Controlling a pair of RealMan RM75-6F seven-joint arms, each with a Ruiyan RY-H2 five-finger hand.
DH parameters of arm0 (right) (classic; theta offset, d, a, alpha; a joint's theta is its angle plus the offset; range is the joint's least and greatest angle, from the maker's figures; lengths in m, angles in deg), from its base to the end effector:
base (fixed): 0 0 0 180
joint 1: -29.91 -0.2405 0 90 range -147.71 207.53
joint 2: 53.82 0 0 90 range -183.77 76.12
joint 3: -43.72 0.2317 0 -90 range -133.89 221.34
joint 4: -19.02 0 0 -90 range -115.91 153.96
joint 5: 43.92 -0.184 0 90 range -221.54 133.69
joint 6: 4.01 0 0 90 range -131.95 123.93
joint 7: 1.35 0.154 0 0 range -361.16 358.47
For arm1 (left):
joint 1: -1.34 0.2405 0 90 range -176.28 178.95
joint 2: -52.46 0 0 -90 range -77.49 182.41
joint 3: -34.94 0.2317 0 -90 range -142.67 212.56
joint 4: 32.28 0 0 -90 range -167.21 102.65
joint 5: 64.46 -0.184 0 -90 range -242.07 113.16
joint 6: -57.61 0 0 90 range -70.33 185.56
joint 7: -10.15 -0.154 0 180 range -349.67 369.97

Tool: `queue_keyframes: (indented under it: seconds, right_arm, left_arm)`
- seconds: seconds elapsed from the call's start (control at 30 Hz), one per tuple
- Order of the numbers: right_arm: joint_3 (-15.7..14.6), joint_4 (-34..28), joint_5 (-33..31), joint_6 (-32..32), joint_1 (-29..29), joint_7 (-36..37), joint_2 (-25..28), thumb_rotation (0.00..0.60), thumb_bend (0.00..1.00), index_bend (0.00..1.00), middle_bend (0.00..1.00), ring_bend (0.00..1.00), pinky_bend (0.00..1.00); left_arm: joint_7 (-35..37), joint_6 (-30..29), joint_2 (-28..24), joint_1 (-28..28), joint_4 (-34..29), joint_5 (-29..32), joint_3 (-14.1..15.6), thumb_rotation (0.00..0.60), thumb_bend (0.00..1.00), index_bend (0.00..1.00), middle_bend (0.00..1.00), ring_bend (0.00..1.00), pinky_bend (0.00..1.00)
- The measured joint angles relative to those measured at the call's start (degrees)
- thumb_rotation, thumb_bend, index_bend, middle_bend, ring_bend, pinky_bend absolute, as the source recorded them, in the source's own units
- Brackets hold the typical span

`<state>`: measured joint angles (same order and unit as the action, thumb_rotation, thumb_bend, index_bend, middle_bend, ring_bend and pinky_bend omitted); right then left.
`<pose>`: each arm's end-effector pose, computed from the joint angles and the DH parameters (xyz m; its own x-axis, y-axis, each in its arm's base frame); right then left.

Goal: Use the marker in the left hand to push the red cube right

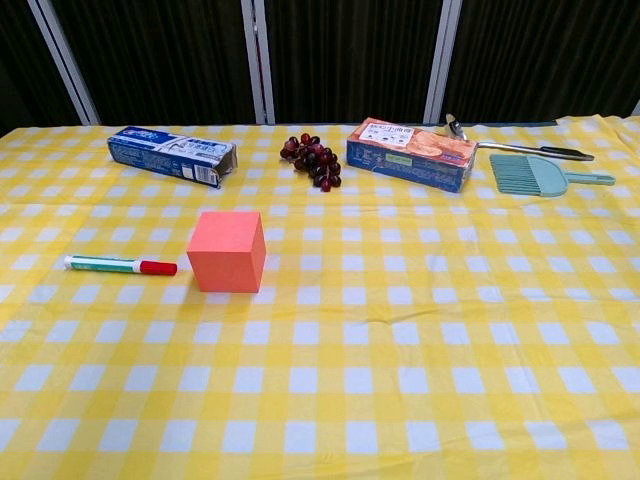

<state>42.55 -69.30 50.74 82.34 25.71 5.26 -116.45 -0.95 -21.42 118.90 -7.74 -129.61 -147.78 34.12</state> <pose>-0.2787 -0.1701 0.1688 0.3905 -0.0642 0.9183 -0.9148 -0.1390 0.3793 -0.2602 0.1967 0.1352 0.4583 0.1231 0.8802 0.8888 -0.0624 -0.4540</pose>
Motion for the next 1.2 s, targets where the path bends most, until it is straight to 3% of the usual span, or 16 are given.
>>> queue_keyframes:
  seconds: [0.67, 0.93, 1.2]
  right_arm:
    - [0.0, -0.1, -0.4, 0.1, 0.2, 0.4, 0.2, 0.6, 0.34, 0.0, 0.0, 0.0, 0.05]
    - [-0.1, 0.0, -0.1, 0.3, 0.3, 0.8, 0.3, 0.6, 0.34, 0.0, 0.0, 0.0, 0.05]
    - [-0.1, -0.1, 0.0, 0.4, 0.3, 1.2, 0.4, 0.6, 0.34, 0.0, 0.0, 0.0, 0.05]
  left_arm:
    - [-1.5, 2.3, 0.0, -0.9, -0.4, 1.3, 0.0, 0.6, 0.09, 0.0, 0.0, 0.0, 0.0]
    - [-3.1, 6.8, 1.0, -4.4, -0.4, 5.5, -2.9, 0.6, 0.15, 0.25, 0.0, 0.0, 0.0]
    - [-8.0, 16.5, 6.0, -12.6, 3.4, 15.6, -8.0, 0.6, 0.21, 0.41, 0.02, 0.0, 0.0]
